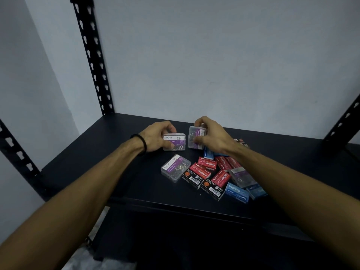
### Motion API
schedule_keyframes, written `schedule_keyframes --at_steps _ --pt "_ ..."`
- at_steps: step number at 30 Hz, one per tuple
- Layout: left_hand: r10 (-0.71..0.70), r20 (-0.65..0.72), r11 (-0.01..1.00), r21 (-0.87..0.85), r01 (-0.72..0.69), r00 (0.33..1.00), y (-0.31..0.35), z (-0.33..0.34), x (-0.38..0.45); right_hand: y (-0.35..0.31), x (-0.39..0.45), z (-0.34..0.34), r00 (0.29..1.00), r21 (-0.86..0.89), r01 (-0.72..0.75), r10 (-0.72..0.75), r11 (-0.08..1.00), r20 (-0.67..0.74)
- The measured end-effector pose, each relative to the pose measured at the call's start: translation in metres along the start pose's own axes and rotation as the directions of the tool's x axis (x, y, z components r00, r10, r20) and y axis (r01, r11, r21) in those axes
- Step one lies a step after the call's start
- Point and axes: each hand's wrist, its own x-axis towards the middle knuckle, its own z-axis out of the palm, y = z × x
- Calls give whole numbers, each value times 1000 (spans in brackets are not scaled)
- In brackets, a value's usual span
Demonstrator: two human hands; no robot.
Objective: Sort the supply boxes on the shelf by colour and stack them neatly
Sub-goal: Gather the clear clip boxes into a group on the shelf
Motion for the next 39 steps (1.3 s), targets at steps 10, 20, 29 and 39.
schedule_keyframes --at_steps 10,20,29,39 --pt "22 -67 992 123 -14 998 -11 -8 -3 -9 8 6 996 -132 28 -16 991 87" --pt "-9 -119 993 115 23 993 -32 -31 -10 -17 16 7 982 -221 -3 45 975 183" --pt "-54 -212 991 109 79 976 -70 -68 -13 -50 53 54 977 -199 109 -67 974 203" --pt "-78 -307 995 33 92 948 -102 -83 -2 -58 85 87 976 -250 170 -128 953 174"
